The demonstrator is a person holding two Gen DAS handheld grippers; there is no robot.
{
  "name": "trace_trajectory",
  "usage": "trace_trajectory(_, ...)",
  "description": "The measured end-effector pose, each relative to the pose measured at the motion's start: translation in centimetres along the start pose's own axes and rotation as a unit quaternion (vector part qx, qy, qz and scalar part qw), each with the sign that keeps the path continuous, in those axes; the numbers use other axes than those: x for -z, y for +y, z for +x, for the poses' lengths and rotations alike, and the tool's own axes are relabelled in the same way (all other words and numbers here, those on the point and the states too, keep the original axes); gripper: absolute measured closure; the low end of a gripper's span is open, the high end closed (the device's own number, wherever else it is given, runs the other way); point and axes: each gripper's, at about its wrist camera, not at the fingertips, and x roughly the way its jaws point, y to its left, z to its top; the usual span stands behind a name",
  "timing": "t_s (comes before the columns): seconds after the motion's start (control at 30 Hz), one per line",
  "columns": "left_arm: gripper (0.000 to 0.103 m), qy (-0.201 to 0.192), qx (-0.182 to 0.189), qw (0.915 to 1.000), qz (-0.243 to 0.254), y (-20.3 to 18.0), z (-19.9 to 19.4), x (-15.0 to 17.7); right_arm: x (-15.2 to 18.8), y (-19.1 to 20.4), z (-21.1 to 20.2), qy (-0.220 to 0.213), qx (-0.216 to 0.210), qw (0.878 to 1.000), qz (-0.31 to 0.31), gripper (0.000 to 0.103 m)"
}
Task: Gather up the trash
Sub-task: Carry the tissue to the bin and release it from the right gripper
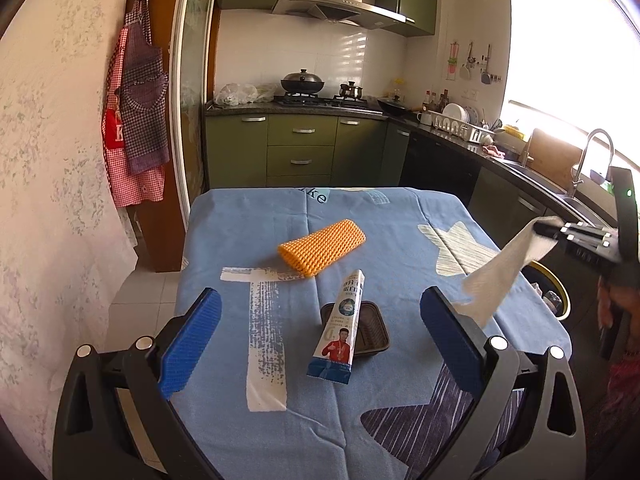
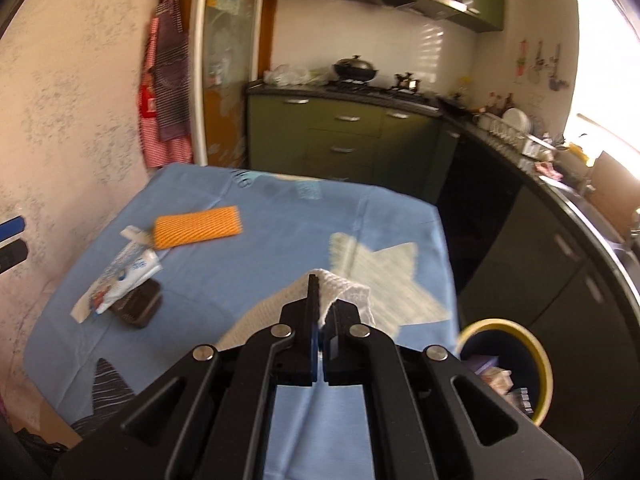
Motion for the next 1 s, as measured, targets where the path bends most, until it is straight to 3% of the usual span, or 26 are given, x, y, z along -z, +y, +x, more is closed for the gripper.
trace_trajectory(0.2,0.005,0.004,0.008,0.9999,0.008,-0.8,0.4,0.1,-1.2,-6.5,-1.7,-0.006,0.094,0.995,0.021,0.102)
trace_trajectory(0.43,0.005,0.01,0.014,0.9997,0.018,-1.8,0.9,0.1,-1.3,-14.1,-0.7,0.03,0.192,0.98,0.044,0.102)
trace_trajectory(0.8,0.005,0.026,0.018,0.9991,0.028,-2.7,2.6,0.0,1.6,-22.1,3.6,0.1,0.246,0.961,0.083,0.102)
trace_trajectory(1.0,0.005,0.032,0.019,0.9988,0.033,-3.1,3.1,0.0,2.2,-26.1,5.5,0.113,0.265,0.95,0.117,0.102)
